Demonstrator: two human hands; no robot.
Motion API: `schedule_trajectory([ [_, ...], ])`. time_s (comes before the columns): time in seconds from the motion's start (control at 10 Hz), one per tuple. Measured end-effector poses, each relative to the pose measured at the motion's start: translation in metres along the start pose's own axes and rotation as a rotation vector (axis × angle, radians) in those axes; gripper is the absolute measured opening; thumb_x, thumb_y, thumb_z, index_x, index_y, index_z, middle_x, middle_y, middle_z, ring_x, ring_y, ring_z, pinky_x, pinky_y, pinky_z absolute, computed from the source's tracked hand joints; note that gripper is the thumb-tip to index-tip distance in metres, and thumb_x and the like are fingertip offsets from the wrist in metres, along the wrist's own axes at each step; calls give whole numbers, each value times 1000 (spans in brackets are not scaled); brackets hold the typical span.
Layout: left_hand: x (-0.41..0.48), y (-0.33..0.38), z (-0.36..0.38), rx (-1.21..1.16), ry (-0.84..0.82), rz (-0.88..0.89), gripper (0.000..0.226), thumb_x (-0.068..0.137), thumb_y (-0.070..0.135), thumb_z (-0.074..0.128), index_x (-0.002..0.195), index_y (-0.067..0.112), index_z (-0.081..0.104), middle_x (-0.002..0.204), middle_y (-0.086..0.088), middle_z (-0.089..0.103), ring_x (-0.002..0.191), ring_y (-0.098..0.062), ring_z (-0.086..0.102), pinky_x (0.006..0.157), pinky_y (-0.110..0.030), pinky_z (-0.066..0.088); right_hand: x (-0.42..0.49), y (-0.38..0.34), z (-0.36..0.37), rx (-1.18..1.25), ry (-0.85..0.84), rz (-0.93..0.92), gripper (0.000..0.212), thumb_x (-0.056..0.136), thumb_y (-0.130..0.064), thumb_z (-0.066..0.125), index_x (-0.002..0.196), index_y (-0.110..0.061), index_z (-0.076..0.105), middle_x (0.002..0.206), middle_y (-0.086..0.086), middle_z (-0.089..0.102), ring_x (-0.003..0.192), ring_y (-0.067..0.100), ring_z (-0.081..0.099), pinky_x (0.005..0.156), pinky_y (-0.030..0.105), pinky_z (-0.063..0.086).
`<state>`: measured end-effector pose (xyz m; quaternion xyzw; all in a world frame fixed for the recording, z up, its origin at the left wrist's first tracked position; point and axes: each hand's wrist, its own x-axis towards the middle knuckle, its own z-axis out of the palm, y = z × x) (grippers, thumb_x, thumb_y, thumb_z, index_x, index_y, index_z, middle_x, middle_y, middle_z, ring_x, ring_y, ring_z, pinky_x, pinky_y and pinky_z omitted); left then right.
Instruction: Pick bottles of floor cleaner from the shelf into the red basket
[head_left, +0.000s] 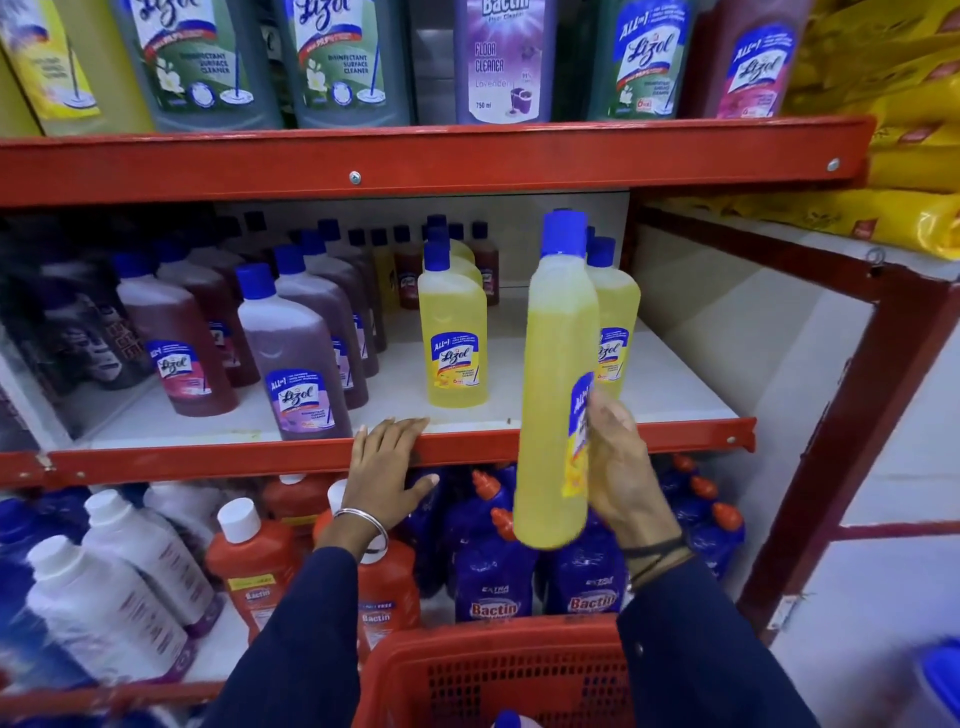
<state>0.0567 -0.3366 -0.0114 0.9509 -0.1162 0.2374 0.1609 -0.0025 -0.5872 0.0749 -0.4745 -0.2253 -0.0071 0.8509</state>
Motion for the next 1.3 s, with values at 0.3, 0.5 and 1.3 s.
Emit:
schedule_trajectory([
  [0.3,1,1,4,6,37,-5,71,75,34,70,136,26,35,141,-3,45,136,-29,30,115,-47,3,47,-33,-72,-462,245,-282,48,79,-19,72,118,-32,48,98,-14,72,85,6,70,60,20,57],
  [0.5,0,1,4,11,49,-6,71,75,33,70,136,27,35,141,-2,45,135,-29,31,115,-48,3,72,-26,-118,-529,305,-209,50,87,-4,63,130,-19,42,109,-4,66,89,5,69,70,21,57],
  [1.3,-4,9,-12,-6,-21,-4,64,85,33,59,140,22,30,151,-2,34,143,-23,18,117,-46,-1,40,-1,-130,-803,396,-178,50,93,-14,58,139,-13,40,134,10,56,117,13,57,91,17,50],
])
